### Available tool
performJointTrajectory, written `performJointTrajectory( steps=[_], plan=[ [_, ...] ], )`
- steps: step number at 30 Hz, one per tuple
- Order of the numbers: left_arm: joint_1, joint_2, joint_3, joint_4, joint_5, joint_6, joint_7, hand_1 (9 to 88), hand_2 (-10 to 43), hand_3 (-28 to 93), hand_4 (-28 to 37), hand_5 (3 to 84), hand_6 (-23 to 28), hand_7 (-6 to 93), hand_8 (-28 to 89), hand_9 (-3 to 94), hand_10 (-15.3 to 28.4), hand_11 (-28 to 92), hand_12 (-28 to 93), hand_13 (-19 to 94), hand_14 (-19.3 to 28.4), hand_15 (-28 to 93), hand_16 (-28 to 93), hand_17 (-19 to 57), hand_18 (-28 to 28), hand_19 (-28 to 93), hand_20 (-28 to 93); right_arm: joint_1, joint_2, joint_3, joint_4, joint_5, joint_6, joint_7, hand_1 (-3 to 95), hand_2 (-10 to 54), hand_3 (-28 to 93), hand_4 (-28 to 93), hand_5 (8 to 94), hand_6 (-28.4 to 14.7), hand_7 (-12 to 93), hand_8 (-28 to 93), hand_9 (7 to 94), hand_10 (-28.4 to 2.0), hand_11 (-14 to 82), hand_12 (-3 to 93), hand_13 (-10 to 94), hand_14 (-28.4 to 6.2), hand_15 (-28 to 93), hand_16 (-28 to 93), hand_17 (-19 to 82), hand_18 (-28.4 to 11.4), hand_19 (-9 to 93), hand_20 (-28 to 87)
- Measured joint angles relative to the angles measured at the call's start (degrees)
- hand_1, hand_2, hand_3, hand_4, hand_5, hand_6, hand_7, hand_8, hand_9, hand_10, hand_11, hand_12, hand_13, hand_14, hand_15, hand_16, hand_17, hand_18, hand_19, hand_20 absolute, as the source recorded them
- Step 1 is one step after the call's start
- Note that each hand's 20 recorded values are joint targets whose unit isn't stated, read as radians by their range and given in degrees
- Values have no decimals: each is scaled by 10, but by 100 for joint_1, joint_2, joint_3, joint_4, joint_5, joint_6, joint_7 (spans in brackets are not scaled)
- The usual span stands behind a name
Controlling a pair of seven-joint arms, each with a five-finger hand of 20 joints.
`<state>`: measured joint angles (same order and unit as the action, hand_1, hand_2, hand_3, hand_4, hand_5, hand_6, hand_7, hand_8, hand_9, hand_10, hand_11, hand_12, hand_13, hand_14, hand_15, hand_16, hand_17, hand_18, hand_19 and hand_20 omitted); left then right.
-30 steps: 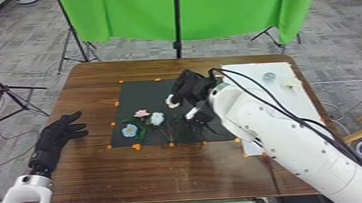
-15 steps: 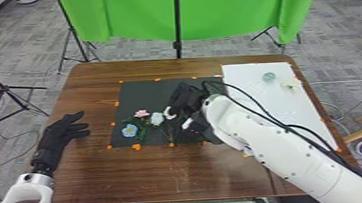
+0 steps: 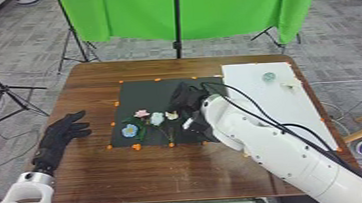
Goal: Arrange flowers
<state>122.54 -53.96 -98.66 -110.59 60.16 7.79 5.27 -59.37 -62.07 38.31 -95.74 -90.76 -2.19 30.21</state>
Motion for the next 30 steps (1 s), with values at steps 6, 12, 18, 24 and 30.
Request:
performJointTrajectory(
  steps=[6, 12, 18, 24, 30],
  plan=[
    [0, -4, -1, 0, 6, -5, 0, 214, 183, 585, -283, 409, 47, 123, -63, 456, 150, 229, 126, 407, 204, 292, -20, 50, 145, 121, 157, 24, 4, -44, 8, -221, -11, -63, 436, -95, 632, -136, 690, -5, 173, 25, 833, -124, 322, 279, 918, -14, 609, 390, 662, -140, 932, 618],
    [0, -4, -6, 0, 9, -10, -4, 215, 183, 583, -283, 409, 47, 123, -63, 455, 150, 228, 127, 407, 204, 292, -20, 50, 145, 121, 157, 30, 8, -57, 21, -379, -89, -85, 413, -95, 649, -135, 683, -2, 176, -65, 830, -125, 317, 276, 916, -16, 606, 386, 658, -142, 932, 614],
    [10, -15, -23, -3, 11, -14, -9, 216, 183, 583, -283, 408, 47, 122, -63, 455, 149, 228, 127, 404, 205, 292, -19, 48, 147, 123, 158, 28, 14, -9, 31, -375, -182, -113, 392, -95, 646, -130, 672, -7, 174, -82, 815, -133, 300, 272, 904, -27, 600, 386, 638, -153, 932, 609],
    [39, -18, -57, -19, 20, -14, -15, 216, 183, 583, -283, 408, 46, 122, -63, 455, 149, 227, 126, 405, 205, 293, -18, 46, 147, 126, 158, -55, 236, 422, -331, -649, 38, -292, 336, -95, 649, -121, 661, -10, 171, -83, 764, -152, 277, 273, 849, -58, 614, 381, 581, -172, 932, 594],
    [123, -40, -147, -79, 31, -13, -16, 215, 183, 585, -283, 408, 46, 122, -63, 454, 150, 228, 126, 404, 205, 294, -19, 46, 148, 127, 158, -290, 1007, 1155, -1038, -2314, 942, -443, 244, -79, 625, -110, 600, -21, 133, -71, 693, -177, 239, 279, 806, -83, 625, 377, 547, -187, 932, 586]
  ],
)
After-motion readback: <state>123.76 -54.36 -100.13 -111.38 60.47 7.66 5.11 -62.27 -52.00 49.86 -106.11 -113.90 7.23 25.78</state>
